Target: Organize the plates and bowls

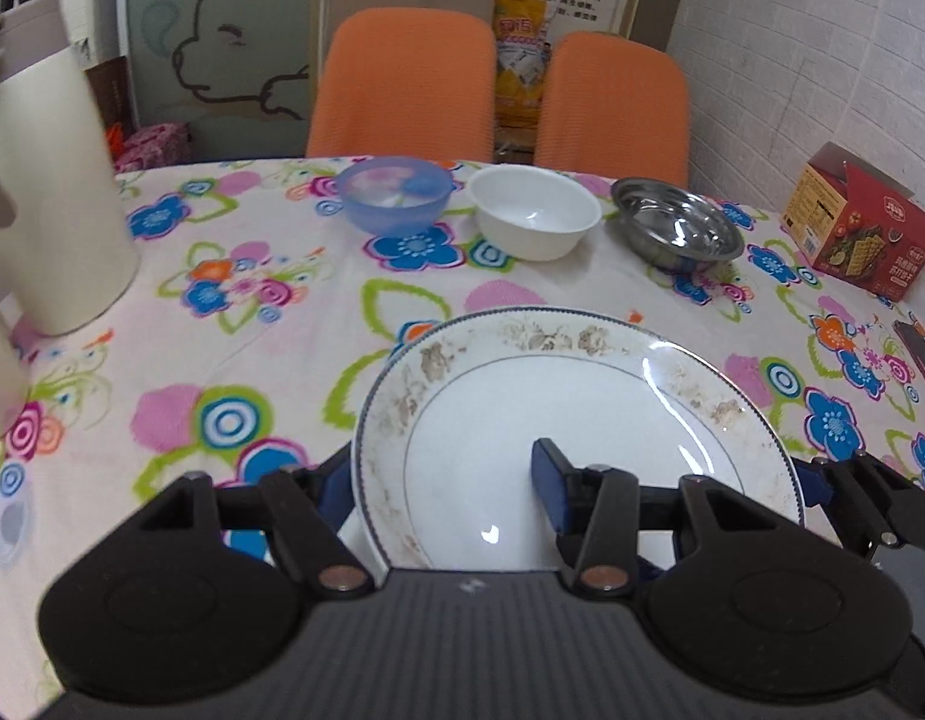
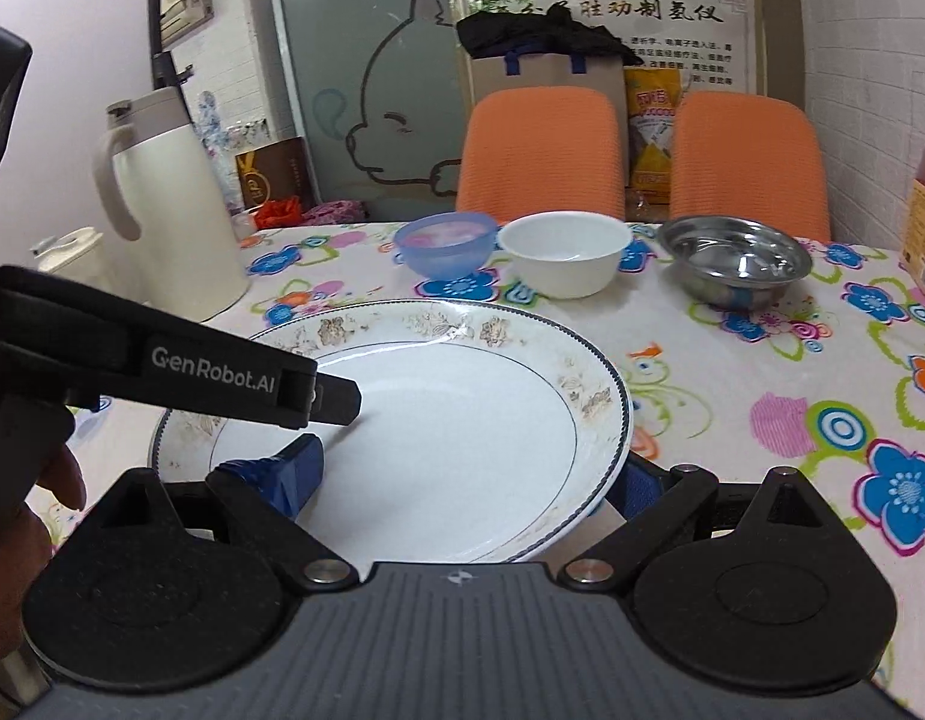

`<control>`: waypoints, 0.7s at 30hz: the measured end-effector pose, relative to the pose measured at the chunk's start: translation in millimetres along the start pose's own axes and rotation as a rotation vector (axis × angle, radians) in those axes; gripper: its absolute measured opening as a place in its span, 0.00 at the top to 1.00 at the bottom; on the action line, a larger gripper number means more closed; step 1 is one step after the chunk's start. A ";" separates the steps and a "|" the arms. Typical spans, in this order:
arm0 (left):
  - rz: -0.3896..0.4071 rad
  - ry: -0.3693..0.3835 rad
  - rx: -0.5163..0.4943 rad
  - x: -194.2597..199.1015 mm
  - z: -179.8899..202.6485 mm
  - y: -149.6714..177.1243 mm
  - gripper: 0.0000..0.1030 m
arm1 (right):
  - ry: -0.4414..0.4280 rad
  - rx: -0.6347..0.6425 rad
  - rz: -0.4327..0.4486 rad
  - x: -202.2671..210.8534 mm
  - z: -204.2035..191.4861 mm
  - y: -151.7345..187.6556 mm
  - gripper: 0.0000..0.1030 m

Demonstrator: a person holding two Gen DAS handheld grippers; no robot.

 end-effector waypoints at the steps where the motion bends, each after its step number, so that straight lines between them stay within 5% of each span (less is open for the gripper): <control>1: -0.001 -0.014 0.003 4.3 -6.7 5.9 0.54 | -0.015 0.004 -0.008 -0.8 -6.9 2.8 0.17; 6: -0.032 -0.050 0.043 12.8 -30.7 33.1 0.54 | -0.058 0.031 -0.052 -3.3 -31.5 18.0 0.17; 16: -0.064 -0.008 0.094 8.1 -46.0 53.2 0.52 | -0.073 0.044 -0.092 -0.7 -42.8 31.3 0.18; 21: 0.020 0.012 0.082 23.4 -43.6 45.7 0.43 | -0.021 0.098 -0.055 4.0 -45.7 28.3 0.19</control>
Point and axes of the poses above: each gripper's, at about its wrist camera, not at the fingertips, and x roughly against the way its jaws point, z to its right, y to its underside, the point moved 3 cm from there along -x, roughly the way its jaws point, and after that the axes turned 6 degrees about z, right-handed, at the moved point
